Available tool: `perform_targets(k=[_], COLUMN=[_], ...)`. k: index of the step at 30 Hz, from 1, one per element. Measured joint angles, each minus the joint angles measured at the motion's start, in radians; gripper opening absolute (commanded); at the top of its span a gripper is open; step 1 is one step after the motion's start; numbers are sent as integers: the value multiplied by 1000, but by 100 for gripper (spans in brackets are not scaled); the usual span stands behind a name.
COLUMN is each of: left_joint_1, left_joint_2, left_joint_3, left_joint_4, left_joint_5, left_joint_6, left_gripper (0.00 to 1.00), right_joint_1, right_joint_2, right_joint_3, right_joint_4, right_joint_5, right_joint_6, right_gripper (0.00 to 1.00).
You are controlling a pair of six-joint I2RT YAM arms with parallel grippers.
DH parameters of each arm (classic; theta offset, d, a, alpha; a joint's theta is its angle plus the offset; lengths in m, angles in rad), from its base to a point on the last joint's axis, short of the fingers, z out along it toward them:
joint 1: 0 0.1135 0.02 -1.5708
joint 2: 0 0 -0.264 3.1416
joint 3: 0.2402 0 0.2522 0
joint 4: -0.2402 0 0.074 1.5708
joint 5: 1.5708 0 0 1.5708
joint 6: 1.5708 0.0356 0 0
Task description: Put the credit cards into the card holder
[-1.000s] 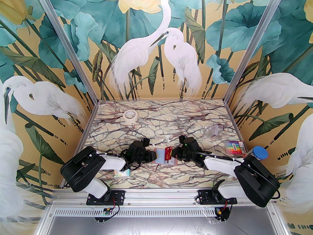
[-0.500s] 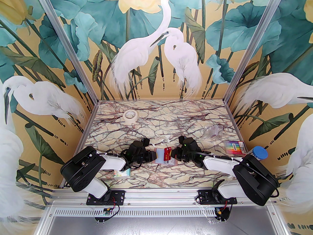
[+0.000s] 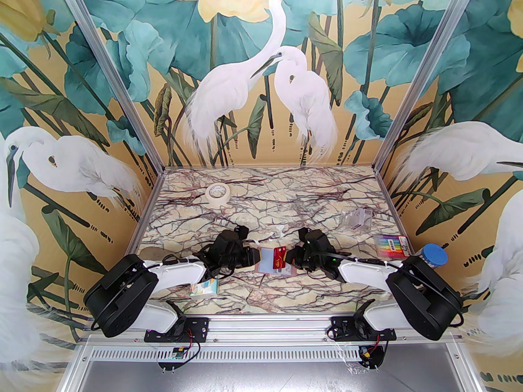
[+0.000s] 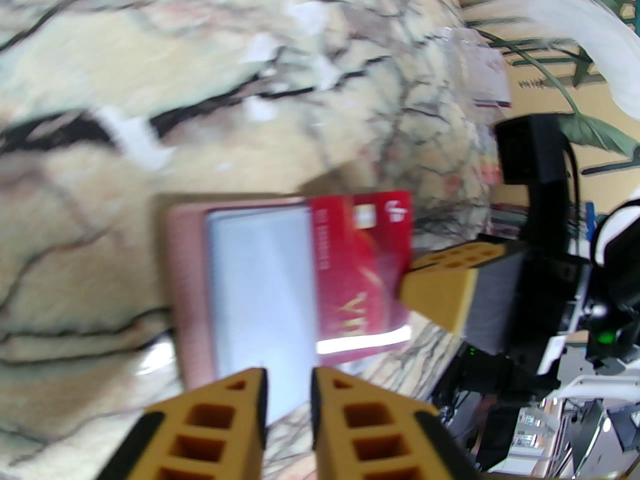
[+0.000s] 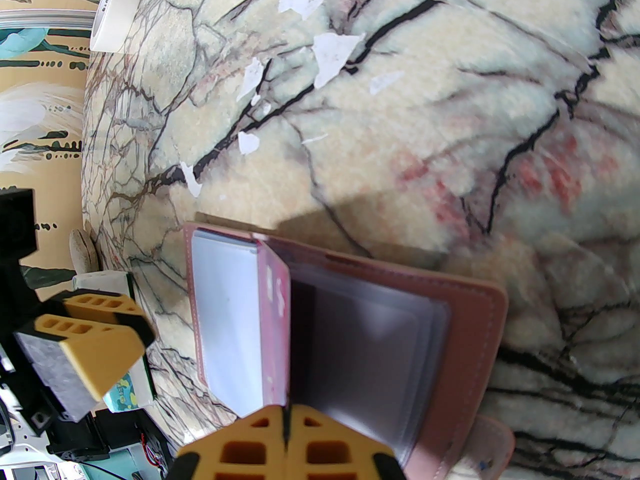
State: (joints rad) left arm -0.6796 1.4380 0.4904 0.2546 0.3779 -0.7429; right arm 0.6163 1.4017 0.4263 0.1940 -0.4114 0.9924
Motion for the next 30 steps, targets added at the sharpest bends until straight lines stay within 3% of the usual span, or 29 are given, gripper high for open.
perform_targets(k=[14, 30], left_joint_1=[-1, -1], left_joint_2=[159, 167], left_joint_3=[13, -18], left_joint_4=[85, 146], left_joint_5=[29, 28], left_joint_6=[-12, -52], left_gripper=[6, 4], right_joint_1=[0, 6], right_joint_2=[4, 2], right_joint_3=[1, 18], right_joint_4=[-11, -66], right_joint_5=[0, 12], right_joint_6=[3, 10], right_gripper=[0, 0])
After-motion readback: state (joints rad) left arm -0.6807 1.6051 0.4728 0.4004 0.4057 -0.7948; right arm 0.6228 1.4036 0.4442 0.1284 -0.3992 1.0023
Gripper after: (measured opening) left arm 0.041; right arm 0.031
